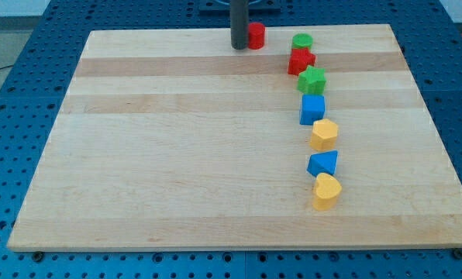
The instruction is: Place the red circle on top of the green circle to form a vertical line
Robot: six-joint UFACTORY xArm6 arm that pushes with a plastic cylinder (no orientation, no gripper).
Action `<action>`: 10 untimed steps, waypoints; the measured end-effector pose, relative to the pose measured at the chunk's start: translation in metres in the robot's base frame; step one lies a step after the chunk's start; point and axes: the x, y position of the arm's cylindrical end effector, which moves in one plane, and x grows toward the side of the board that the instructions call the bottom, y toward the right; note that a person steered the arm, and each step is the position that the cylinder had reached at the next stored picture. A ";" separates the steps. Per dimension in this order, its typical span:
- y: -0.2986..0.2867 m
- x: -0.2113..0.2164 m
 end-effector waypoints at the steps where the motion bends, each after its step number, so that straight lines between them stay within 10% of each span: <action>1: -0.031 -0.036; 10: 0.079 -0.021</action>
